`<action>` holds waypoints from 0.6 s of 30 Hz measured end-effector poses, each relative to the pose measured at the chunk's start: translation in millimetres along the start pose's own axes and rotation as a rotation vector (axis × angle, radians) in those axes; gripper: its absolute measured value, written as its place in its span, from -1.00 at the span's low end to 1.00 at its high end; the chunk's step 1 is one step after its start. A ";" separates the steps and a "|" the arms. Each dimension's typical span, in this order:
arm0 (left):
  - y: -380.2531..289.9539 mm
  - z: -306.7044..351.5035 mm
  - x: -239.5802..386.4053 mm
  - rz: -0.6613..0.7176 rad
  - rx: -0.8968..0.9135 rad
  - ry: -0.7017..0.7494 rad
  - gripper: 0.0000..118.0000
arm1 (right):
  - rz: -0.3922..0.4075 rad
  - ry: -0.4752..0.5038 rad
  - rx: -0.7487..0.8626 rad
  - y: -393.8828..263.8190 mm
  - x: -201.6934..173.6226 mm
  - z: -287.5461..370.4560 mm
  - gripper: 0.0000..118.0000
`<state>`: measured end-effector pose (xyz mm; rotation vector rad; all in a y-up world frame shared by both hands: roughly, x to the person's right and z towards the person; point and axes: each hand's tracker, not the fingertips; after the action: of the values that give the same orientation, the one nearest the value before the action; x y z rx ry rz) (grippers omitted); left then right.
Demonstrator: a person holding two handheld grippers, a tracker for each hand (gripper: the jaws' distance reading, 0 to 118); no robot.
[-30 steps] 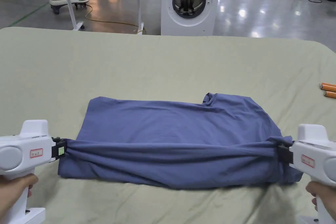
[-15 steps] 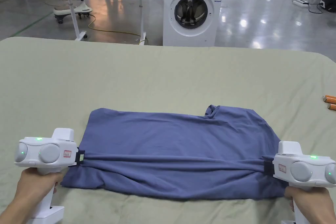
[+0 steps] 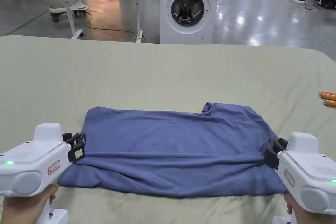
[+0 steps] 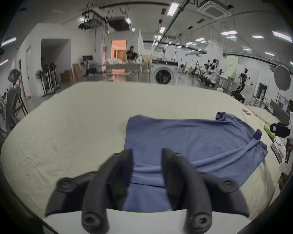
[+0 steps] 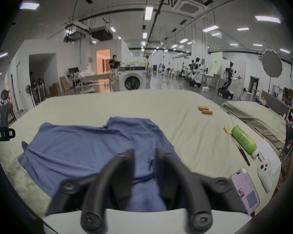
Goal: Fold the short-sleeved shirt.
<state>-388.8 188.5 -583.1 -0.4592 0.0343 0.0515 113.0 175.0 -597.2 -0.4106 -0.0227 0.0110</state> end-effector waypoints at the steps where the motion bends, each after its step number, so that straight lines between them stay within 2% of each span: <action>1: -1.6 8.1 4.8 -0.014 0.017 0.001 -0.98 | 0.001 0.000 0.013 -1.2 -5.5 6.8 -0.91; 7: -16.8 37.1 9.3 -0.023 0.025 0.011 -1.00 | -0.006 0.013 0.062 -8.9 -24.2 41.9 -1.00; 10: -22.8 43.1 3.1 -0.027 -0.003 0.070 -1.00 | -0.004 0.006 0.069 -11.4 -27.4 53.9 -1.00; 14: -28.0 24.6 -28.8 0.101 -0.123 0.023 -1.00 | 0.003 0.014 0.056 -15.4 -27.3 62.1 -1.00; 18: -26.6 -10.5 -52.2 0.085 -0.245 0.023 -1.00 | 0.018 0.015 0.041 -22.0 -25.3 62.5 -1.00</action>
<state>-439.6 157.9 -578.4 -0.7035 0.0701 0.1353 86.4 179.4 -531.6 -0.3698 -0.0036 0.0255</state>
